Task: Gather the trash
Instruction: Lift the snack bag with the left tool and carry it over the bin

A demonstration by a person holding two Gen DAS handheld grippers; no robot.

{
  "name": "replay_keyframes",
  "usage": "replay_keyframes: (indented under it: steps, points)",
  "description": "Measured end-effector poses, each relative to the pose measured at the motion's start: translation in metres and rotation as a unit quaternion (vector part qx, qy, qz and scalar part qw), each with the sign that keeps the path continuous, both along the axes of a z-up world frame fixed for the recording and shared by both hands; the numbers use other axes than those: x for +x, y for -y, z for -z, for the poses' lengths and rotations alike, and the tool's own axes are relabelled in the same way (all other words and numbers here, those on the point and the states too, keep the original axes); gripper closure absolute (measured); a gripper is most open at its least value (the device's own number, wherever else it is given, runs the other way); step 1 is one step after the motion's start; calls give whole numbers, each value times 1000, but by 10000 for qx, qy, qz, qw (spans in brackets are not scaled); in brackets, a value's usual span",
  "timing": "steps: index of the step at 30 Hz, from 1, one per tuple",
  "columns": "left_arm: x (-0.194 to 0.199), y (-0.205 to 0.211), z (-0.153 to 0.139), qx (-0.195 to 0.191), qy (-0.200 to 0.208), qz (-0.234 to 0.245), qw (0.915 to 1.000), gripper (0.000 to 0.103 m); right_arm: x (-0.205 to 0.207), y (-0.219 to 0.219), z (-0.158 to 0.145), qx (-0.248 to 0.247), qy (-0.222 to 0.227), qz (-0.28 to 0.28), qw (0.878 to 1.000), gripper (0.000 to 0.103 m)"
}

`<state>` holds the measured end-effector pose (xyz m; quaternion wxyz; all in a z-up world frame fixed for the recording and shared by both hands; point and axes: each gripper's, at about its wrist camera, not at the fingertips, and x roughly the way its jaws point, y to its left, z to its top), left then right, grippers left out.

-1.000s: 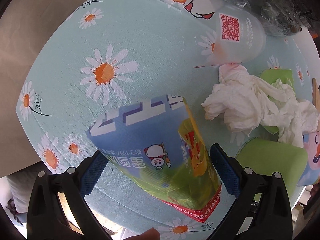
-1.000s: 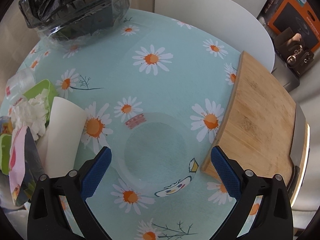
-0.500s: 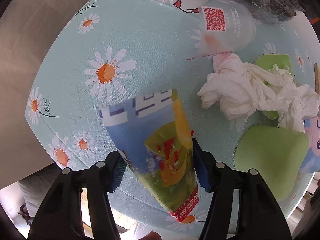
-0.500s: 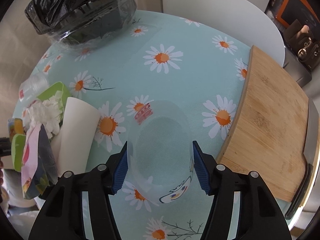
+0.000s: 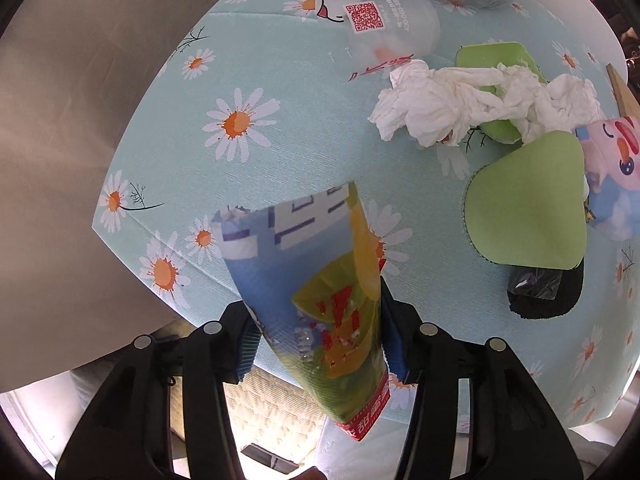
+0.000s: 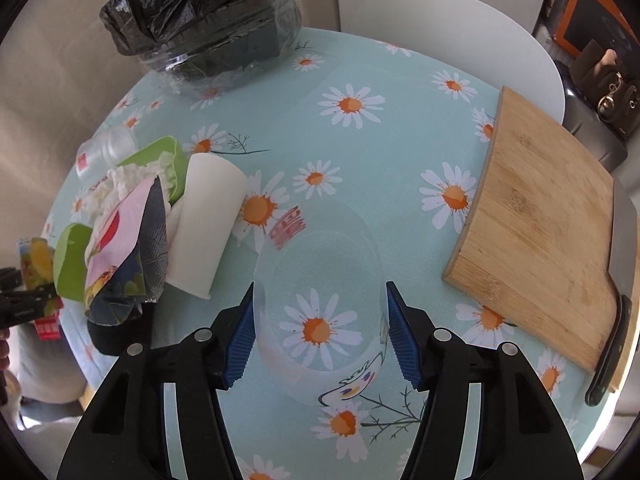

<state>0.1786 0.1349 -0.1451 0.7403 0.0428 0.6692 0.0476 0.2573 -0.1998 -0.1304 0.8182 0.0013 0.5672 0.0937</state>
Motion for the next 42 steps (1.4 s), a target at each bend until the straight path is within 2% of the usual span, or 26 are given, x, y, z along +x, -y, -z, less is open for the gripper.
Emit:
replay_keyframes:
  steps: [7,9,11,12,14,22,25,27,34,42]
  points:
    - [-37,18,-12,54,169,297,9994,51,-32,-5,-12,64,183,-67,9998,46]
    - [-49,29,-28,84,219,353,9991,50,-42,-6,-15,78,244,-79,9996,45]
    - [-59,36,-30,116,307,406,9986,50,-53,-6,-19,110,300,-86,9995,45]
    - [-57,54,-33,133,349,435,9984,50,-58,-6,-20,123,330,-86,9993,45]
    - [-61,58,-35,144,428,440,9980,50,-68,-7,-22,171,369,-106,9991,45]
    - [-56,48,-45,58,795,456,9958,50,-99,-7,-31,202,618,-220,9976,45]
    - [-56,49,-52,265,929,544,9938,50,-101,-2,-37,304,707,-174,9969,45]
    - [-52,47,-54,351,1013,646,9921,50,-102,0,-42,296,800,-178,9962,45]
    - [-28,29,-57,263,1025,627,9924,50,-93,4,-60,230,1062,-2,9941,45]
    - [28,-8,-65,157,1024,748,9918,49,-61,-4,-86,133,1228,438,9914,45]
